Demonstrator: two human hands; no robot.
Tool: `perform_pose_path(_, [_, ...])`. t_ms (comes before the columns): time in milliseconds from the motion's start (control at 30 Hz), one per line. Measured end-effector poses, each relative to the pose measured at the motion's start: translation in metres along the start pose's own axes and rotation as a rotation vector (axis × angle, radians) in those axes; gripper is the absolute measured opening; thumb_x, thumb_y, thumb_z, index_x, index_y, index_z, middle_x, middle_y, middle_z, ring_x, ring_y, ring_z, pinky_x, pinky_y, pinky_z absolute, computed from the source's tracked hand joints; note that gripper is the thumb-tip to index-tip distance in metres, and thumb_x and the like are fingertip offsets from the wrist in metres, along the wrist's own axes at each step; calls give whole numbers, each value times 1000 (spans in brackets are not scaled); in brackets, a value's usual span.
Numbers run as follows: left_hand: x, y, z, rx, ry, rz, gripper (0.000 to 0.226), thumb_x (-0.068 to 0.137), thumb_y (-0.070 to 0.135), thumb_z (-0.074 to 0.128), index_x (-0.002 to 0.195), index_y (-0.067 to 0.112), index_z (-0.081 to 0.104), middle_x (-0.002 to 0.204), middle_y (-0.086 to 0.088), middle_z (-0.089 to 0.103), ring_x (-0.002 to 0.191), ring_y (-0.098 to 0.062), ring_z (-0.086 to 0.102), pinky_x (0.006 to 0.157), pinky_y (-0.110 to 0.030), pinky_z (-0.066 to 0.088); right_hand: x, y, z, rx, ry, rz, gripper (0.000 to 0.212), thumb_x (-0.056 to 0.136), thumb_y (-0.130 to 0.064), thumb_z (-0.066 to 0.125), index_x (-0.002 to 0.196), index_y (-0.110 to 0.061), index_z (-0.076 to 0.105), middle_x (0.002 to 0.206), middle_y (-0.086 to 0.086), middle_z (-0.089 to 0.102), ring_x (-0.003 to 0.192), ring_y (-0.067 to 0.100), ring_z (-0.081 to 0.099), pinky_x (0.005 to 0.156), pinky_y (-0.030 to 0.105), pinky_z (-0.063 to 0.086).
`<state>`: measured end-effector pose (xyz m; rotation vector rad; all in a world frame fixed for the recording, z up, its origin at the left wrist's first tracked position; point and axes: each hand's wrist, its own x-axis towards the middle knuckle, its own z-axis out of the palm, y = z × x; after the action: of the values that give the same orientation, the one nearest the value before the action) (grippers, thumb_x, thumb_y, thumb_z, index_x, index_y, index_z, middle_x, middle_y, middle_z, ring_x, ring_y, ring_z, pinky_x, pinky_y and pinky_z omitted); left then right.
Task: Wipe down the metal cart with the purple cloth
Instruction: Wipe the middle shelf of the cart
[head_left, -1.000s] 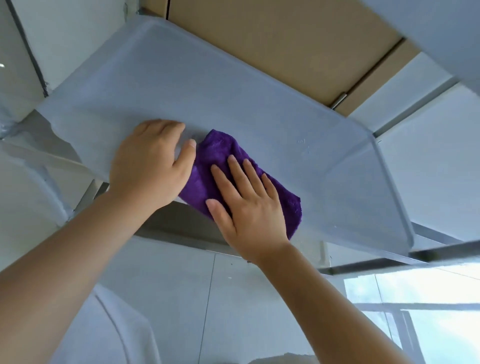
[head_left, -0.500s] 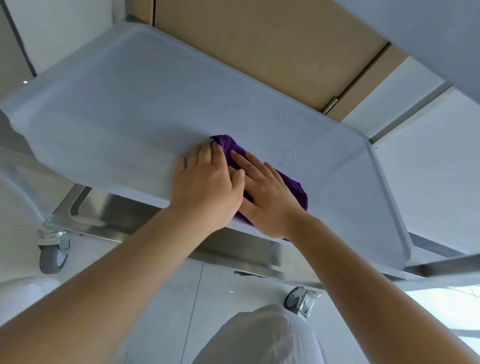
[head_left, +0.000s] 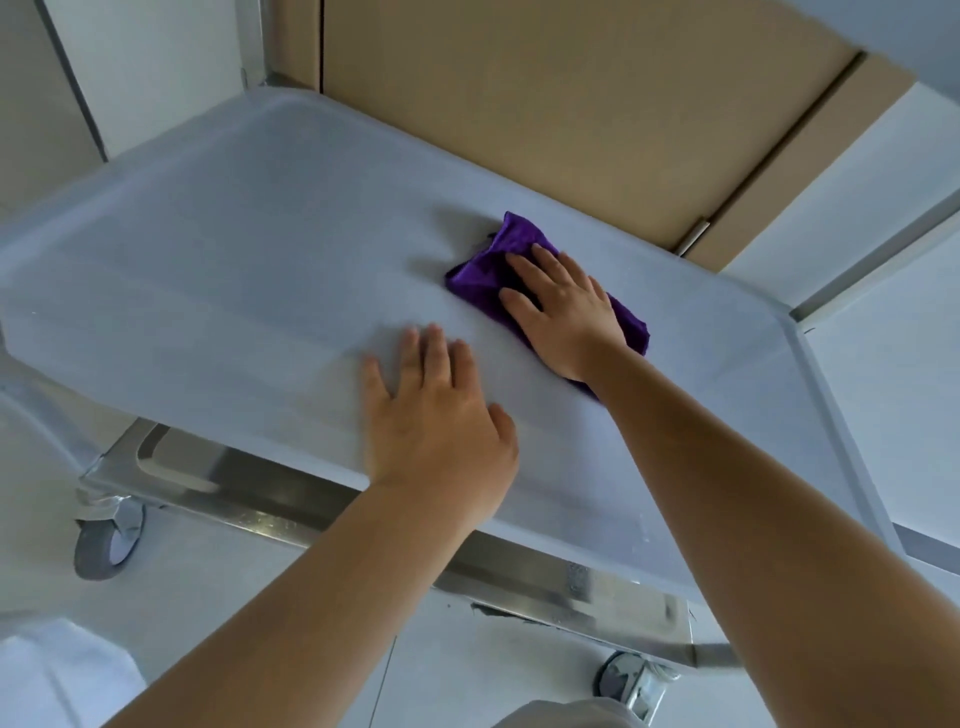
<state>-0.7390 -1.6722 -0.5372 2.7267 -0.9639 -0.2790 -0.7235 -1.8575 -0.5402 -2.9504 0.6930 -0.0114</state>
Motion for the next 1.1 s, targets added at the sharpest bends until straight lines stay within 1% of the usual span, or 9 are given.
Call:
perform_pose_path(133, [0, 13, 3, 10, -23, -50, 68, 96, 41, 21, 148, 6, -4, 156, -13, -11, 143, -26, -13, 112, -53, -4, 22, 10, -2, 2, 33, 92, 53, 97, -53, 26, 147, -36, 22, 158, -5, 12, 145, 18, 5, 117, 39, 5])
perform_pose_path(300, [-2, 10, 5, 31, 37, -42, 70, 94, 45, 23, 148, 7, 0, 157, -10, -5, 144, -24, -8, 113, -52, -1, 47, 29, -3, -2, 64, 174, 54, 96, -51, 25, 147, -33, 25, 158, -2, 15, 144, 21, 9, 115, 43, 10])
perform_pose_path(500, [-2, 12, 4, 47, 50, -52, 72, 93, 46, 22, 148, 8, -2, 157, -7, -6, 143, -23, -7, 113, -50, -1, 76, 53, -3, 35, 143, 468, 55, 92, -49, 25, 141, -27, 35, 152, 5, 25, 140, 30, 15, 112, 49, 13])
perform_pose_path(567, [-1, 13, 4, 44, 57, -49, 71, 92, 46, 22, 148, 9, -2, 157, -6, -5, 143, -23, -7, 113, -50, -1, 81, 57, -4, 57, 143, 569, 57, 92, -49, 24, 143, -25, 31, 154, 7, 21, 141, 33, 13, 113, 52, 10])
perform_pose_path(633, [0, 13, 5, 49, 59, -45, 71, 92, 46, 23, 148, 10, -1, 157, -6, -4, 143, -23, -6, 113, -50, 0, 82, 57, -5, 54, 100, 625, 59, 93, -49, 20, 147, -25, 23, 158, 7, 11, 143, 35, 5, 113, 55, 3])
perform_pose_path(767, [2, 13, 7, 57, 69, -36, 70, 92, 46, 24, 148, 11, 3, 157, -7, 0, 143, -25, -2, 112, -53, 3, 59, 51, -6, 8, 13, 528, 58, 96, -51, 15, 150, -30, 13, 159, 4, 1, 145, 33, -4, 113, 55, 0])
perform_pose_path(900, [3, 13, 8, 7, 93, -21, 68, 94, 51, 19, 149, 14, 7, 157, -8, 5, 143, -27, 1, 111, -54, 4, 17, 39, -4, -6, -26, 390, 57, 97, -52, 16, 150, -33, 11, 160, 1, -1, 146, 27, -5, 114, 52, 1])
perform_pose_path(1000, [2, 13, 9, -25, 78, -8, 67, 94, 55, 12, 149, 18, 4, 157, -10, 6, 143, -30, 2, 111, -55, 3, -19, 23, -2, -35, -39, 318, 56, 97, -52, 16, 150, -35, 9, 159, 1, -3, 146, 27, -5, 113, 51, 2])
perform_pose_path(1100, [3, 12, 11, -42, 75, 1, 67, 94, 56, 11, 149, 20, 6, 156, -11, 9, 143, -31, 4, 110, -56, 3, -57, 2, 0, -80, -80, 206, 55, 98, -51, 16, 150, -37, 6, 159, -1, -6, 145, 27, -8, 114, 50, 1])
